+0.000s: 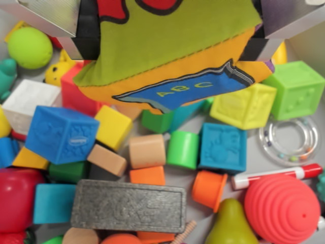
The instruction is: Pick an object from the bin
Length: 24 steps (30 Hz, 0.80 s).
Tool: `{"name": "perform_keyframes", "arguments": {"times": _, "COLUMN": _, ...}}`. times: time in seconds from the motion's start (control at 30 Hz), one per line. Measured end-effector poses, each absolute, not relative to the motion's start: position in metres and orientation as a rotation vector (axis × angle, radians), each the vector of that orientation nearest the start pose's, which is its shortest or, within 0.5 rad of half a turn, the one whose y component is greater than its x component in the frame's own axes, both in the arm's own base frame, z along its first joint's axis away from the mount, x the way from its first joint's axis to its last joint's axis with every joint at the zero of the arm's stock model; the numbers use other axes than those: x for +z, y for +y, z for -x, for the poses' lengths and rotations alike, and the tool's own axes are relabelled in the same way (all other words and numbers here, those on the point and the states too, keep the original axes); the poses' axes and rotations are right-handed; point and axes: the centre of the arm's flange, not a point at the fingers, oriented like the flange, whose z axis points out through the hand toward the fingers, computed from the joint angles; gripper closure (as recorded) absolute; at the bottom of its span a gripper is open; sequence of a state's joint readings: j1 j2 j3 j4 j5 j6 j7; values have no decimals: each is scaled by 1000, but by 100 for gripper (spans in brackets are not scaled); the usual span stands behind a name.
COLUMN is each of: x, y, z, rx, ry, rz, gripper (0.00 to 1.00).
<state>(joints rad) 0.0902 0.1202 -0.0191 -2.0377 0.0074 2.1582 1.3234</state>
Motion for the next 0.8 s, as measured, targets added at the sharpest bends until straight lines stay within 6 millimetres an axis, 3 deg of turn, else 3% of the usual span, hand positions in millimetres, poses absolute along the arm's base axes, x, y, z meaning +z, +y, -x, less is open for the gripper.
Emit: {"name": "perform_keyframes", "arguments": {"times": 0.8, "x": 471, "y": 41, "z": -572, "rx": 4, "ry": 1844, "rz": 2538, "gripper": 100}}
